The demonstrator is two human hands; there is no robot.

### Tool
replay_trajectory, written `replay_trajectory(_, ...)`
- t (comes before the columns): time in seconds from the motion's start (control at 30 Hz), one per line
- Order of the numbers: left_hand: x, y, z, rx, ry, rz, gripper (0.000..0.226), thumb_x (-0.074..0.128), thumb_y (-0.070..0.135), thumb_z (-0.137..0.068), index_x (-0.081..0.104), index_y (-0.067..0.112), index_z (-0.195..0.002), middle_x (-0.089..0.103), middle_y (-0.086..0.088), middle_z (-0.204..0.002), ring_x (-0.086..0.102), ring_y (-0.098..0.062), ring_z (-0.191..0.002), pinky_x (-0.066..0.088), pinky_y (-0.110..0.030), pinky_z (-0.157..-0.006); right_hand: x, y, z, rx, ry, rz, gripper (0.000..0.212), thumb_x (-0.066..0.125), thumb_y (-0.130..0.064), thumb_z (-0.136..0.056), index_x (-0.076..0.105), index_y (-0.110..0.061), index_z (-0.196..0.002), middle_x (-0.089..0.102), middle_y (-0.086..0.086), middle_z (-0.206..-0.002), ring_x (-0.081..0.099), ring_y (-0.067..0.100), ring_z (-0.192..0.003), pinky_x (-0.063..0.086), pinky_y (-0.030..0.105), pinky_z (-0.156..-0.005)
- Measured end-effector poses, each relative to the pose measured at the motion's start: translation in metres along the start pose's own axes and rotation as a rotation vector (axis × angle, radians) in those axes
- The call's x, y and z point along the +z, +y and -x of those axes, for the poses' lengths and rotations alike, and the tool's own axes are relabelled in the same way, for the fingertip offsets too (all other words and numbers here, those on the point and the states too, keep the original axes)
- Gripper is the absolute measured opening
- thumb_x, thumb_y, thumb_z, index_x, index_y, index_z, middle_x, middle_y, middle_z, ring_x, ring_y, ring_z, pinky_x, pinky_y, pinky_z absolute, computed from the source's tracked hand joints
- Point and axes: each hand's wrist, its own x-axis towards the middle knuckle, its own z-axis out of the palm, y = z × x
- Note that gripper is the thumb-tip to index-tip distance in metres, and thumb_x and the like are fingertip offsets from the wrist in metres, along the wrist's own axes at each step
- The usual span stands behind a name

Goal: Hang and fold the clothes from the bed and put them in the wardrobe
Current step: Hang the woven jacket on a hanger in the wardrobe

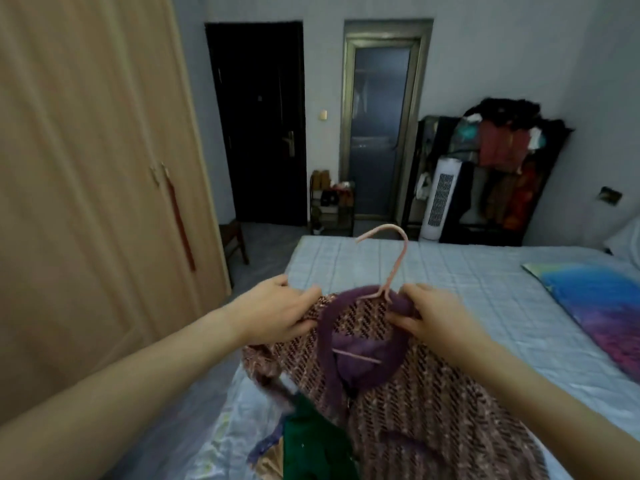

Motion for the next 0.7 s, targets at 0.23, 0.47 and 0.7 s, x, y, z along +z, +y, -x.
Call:
replay_trajectory(0.23,-0.121,-0.007,0.065,-0.057,0.132,-0.246,0.035,0.045,0.047,-0.095,0.036,0.015,-0.106,0.064,0.006,-0.078,0.063,-0.018,-0.067,0.043,-0.033,-0.068,-0.07,-0.08,0.01,-0.01,-0.059,0.036,0.038,0.042,-0.068,-0.088,0.059,-0.035,-0.084,0.061,-0.011,-0.078,0.062,0.017,-0.08,0.048,0.035,-0.068)
replay_trajectory(0.47,-0.199,-0.008,0.196,-0.243,0.043,-0.382,0.034,0.03,0.048,-0.098,0.035,0.016,-0.106,0.067,0.006,-0.082,0.065,-0.018,-0.065,0.041,-0.031,-0.065,-0.076,-0.193,0.025,-0.219,-0.097,-0.426,0.046,0.042,-0.067,-0.089,0.066,-0.028,-0.094,0.069,-0.01,-0.086,0.063,0.002,-0.081,0.05,0.03,-0.081)
replay_trajectory(0.7,-0.269,0.022,0.365,-0.509,-0.068,-0.515,0.034,0.042,0.047,-0.095,0.036,0.014,-0.101,0.063,0.003,-0.066,0.061,-0.02,-0.05,0.048,-0.031,-0.06,-0.063,-0.326,0.037,-0.604,-0.106,-0.329,0.019,0.063,-0.015,-0.084,0.064,-0.027,-0.099,0.068,-0.011,-0.089,0.063,0.004,-0.086,0.051,0.03,-0.08)
